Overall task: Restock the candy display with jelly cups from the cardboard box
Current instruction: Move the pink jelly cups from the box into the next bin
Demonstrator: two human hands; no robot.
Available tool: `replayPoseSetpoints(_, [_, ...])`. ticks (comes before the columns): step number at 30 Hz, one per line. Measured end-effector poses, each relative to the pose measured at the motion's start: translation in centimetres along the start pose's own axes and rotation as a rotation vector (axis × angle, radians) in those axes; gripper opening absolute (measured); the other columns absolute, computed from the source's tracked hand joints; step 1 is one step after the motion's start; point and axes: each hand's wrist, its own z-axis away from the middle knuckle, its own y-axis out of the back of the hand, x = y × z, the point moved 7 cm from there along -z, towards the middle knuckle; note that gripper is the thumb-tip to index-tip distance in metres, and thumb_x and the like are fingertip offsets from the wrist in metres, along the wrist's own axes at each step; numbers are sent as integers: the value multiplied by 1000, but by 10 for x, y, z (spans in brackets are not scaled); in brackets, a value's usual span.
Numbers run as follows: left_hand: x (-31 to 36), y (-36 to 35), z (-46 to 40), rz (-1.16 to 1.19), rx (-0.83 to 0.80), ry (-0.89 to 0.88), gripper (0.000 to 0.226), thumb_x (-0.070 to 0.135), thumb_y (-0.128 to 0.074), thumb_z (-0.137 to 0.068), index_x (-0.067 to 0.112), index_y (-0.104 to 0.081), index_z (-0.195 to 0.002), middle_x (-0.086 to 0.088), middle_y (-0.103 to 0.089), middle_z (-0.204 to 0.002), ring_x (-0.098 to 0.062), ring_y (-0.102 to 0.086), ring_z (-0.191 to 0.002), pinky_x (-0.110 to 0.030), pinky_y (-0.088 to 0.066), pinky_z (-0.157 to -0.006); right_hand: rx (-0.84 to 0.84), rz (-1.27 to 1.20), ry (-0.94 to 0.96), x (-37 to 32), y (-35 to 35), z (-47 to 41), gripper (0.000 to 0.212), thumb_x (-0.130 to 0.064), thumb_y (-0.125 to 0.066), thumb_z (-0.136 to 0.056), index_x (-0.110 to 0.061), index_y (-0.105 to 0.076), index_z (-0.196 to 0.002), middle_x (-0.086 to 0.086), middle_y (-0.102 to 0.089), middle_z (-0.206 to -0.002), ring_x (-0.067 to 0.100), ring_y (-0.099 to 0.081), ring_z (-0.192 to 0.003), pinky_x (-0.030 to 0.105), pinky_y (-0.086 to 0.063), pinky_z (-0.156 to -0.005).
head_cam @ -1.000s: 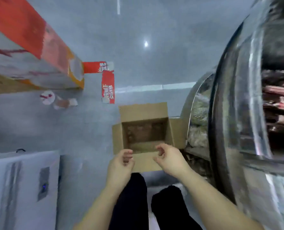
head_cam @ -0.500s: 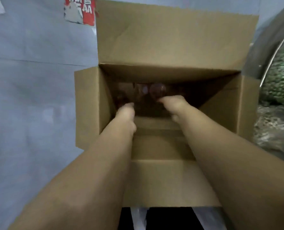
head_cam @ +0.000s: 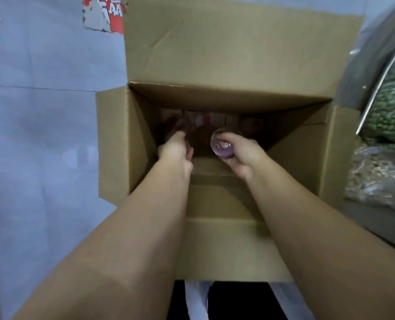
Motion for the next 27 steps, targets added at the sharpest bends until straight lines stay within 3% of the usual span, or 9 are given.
replayPoseSetpoints(3, [12,15,80,-226,-70,-232,36,12,-66,-83,11,-44,-113,-6,-59,-113,-20,-59,-99,-25,-43,-76,-112,69,66,-9,5,72,11,-19,-67,-82,-17,-62,-93,-2,-65,-79,9,-60,-74,24,-47,-69])
replayPoseSetpoints(5, [27,32,145,-387,-108,-416,36,15,-69,-80,17,-44,-105,4,-56,-98,-12,-56,-84,-22,-43,-71,-172,60,135,-23,5,133,3,-23,-63,-85,-23,-63,-88,-10,-66,-73,2,-61,-71,22,-46,-73])
replayPoseSetpoints(7, [48,42,219,-532,-200,-599,34,15,-70,-79,23,-50,-106,7,-56,-97,1,-55,-79,-16,-42,-72,-230,-2,227,-44,4,200,5,-19,-62,-85,-18,-63,-90,-7,-65,-76,4,-59,-73,23,-43,-76])
replayPoseSetpoints(9, [72,48,298,-647,-285,-773,39,15,-71,-78,30,-55,-110,8,-53,-105,14,-52,-86,-5,-40,-78,-276,-43,291,-71,3,273,10,-20,-61,-81,-13,-63,-88,-2,-62,-76,10,-56,-75,26,-41,-77])
replayPoseSetpoints(11, [95,48,379,-723,-376,-924,47,13,-73,-76,34,-55,-114,11,-48,-106,18,-49,-92,-3,-39,-86,-304,-93,351,-102,4,349,14,-22,-58,-77,-12,-62,-86,0,-60,-76,11,-54,-72,26,-41,-72])
replayPoseSetpoints(15, [126,31,533,-749,-612,-1076,62,19,-73,-65,41,-41,-114,18,-49,-110,11,-51,-99,-11,-41,-90,-341,-146,515,-163,27,496,13,-26,-59,-77,-16,-65,-82,-1,-61,-77,8,-56,-69,19,-42,-64])
replayPoseSetpoints(19, [125,7,666,-735,-838,-1213,52,27,-76,-61,41,-48,-102,33,-58,-98,9,-58,-91,-7,-43,-79,-399,-214,621,-198,69,621,13,-24,-60,-80,-12,-60,-85,4,-55,-75,14,-50,-71,29,-37,-72])
replayPoseSetpoints(22, [106,-15,753,-747,-1045,-1353,41,24,-75,-66,43,-53,-96,31,-63,-94,12,-59,-86,-4,-42,-75,-391,-230,772,-210,115,698,21,-9,-62,-75,-7,-54,-95,7,-54,-81,16,-51,-79,27,-39,-76])
replayPoseSetpoints(27, [30,-41,871,-740,-1420,-1433,41,25,-70,-66,37,-53,-102,29,-63,-99,11,-58,-92,-5,-42,-79,-118,-87,1074,-202,215,806,45,6,-70,-63,-21,-59,-96,-11,-64,-84,3,-59,-80,15,-47,-71])
